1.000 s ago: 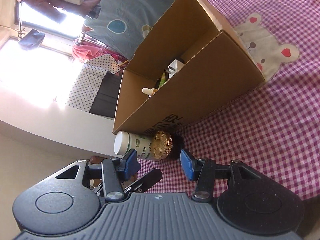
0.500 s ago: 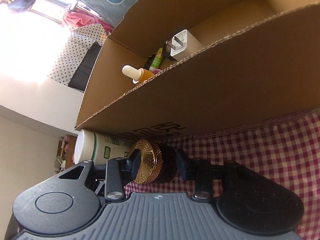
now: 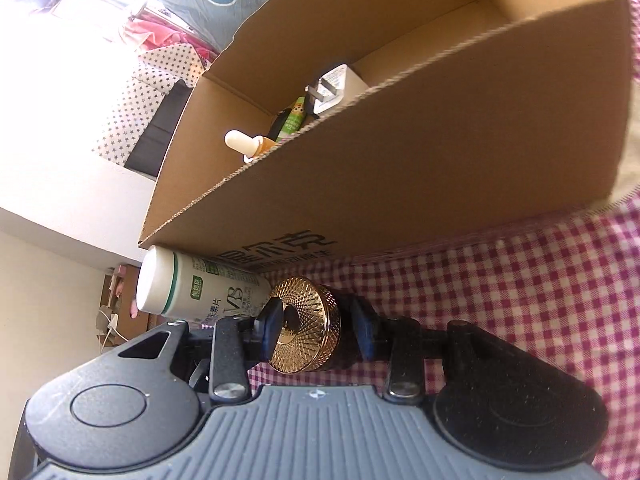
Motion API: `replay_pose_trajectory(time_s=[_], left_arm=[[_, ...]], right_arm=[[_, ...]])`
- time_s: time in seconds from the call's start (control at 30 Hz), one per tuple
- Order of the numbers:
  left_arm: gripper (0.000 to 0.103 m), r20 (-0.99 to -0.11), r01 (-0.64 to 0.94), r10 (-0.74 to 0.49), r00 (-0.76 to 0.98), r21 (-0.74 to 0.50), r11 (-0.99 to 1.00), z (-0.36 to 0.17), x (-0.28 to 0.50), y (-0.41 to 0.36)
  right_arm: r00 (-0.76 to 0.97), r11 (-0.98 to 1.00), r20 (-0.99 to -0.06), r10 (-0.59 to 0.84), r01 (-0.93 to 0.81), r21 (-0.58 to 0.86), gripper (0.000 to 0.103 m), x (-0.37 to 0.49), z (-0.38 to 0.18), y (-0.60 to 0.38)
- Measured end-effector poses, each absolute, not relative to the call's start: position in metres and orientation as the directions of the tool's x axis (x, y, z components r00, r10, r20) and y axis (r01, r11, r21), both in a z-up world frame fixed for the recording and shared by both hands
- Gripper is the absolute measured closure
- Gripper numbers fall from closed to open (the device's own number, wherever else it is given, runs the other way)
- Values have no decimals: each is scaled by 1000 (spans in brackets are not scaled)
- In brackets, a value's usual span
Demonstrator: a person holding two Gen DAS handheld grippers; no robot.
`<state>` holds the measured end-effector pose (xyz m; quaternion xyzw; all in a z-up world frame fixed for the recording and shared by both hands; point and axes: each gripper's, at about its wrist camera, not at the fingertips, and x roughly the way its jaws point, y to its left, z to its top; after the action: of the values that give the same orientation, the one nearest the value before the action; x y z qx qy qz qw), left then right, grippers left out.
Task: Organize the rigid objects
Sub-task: 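Move the left tool to the gold-lidded brown jar and close on it, then lift the gold-lidded jar and carry it over the box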
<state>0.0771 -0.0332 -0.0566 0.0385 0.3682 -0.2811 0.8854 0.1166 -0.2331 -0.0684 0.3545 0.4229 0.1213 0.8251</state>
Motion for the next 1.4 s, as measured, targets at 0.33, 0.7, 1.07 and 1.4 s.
replay_pose_trajectory(time_s=[0.33,0.7,1.07,1.4], left_arm=[[13,-678,644,-555,483,-155,749,-54,50,-63],[30,-729,613,-453,514,-58,788,-54,69,-87],[42,-757,592,-420,501,-54,804,-62,79,-98],[46,-758,582,-413,505,-54,811,-61,88,-105]], right_arm=[[669,675,-600,438,197,711,62,59,-76,-268],[695,618,-562,448,213,757,62,40,-80,-296],[691,609,-558,459,213,764,60,53,-88,-279],[698,619,-553,456,198,760,59,60,-91,-279]])
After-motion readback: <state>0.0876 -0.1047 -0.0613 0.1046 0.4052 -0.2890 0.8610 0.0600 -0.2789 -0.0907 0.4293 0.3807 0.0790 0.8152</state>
